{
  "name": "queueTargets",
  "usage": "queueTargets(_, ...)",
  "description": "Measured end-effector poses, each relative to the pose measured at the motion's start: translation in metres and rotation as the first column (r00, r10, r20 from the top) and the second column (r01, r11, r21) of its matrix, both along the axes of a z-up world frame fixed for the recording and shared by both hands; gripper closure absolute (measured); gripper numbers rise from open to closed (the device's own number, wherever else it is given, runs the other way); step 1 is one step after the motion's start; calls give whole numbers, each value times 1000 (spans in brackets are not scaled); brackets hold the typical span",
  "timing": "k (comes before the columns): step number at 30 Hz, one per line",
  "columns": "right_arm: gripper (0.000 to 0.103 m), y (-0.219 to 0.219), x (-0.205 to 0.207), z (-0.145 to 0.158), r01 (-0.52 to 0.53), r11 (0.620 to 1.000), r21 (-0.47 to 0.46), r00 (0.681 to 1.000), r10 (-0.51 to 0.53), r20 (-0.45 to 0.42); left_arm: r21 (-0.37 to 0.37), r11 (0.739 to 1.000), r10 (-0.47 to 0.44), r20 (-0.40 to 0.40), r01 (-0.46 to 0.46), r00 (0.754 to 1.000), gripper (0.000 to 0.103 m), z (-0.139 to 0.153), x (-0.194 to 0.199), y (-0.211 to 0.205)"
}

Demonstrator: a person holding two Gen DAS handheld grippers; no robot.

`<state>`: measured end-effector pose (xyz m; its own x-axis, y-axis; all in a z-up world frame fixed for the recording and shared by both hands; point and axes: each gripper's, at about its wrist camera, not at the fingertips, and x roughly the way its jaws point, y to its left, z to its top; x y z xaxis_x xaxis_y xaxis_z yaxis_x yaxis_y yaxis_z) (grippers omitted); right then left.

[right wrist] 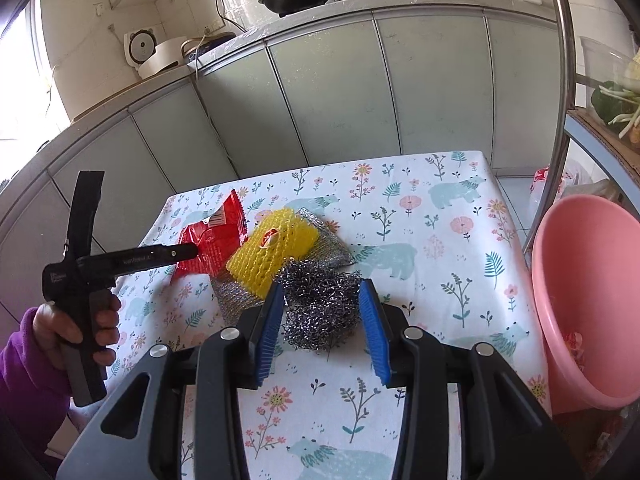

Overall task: Collect trash
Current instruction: 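Grasp the red snack bag with the left tool while the right tool grasps the steel wool, then carry red snack bag and steel wool into the pink bucket and open both tools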

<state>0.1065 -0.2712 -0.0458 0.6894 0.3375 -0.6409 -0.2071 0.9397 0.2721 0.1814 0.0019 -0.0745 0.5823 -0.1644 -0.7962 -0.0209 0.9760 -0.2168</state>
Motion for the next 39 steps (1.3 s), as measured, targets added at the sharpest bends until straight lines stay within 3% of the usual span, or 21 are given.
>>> queueTargets(2,63,0,0,-1,3,1000,-2,1000,-3,-3,64,998,-17,42,14,999,56,-2,-4,-8)
queueTargets(4,63,-1,1,0,5,1000,-3,1000,-5,-1,138,990,-32,69,22,997,64,-3,-6,-16)
queueTargets(5,63,-1,0,-1,8,1000,-3,1000,-8,-2,132,991,-33,72,24,997,74,-2,-6,-17)
queueTargets(6,63,-1,0,-1,10,1000,-3,1000,-10,-3,97,995,-40,73,33,997,90,-1,-5,-15)
queueTargets(9,63,-3,1,-4,14,1000,2,1000,-14,-9,47,998,-37,71,34,997,97,2,-7,-10)
queueTargets(24,57,3,2,-15,-7,998,61,998,11,-64,3,999,-34,179,34,983,99,49,-55,6)
queueTargets(31,57,11,8,-22,21,1000,12,995,-20,-98,-17,999,-40,193,44,980,99,58,-72,10)
queueTargets(33,67,7,9,-24,22,999,32,994,-19,-111,-13,999,-46,200,50,979,99,60,-77,9)
queueTargets(34,81,4,9,-24,23,999,40,993,-18,-116,-11,999,-47,203,51,978,99,61,-79,9)
queueTargets(39,91,-5,0,-19,30,997,67,995,-23,-97,-9,999,-46,214,49,976,99,68,-90,8)
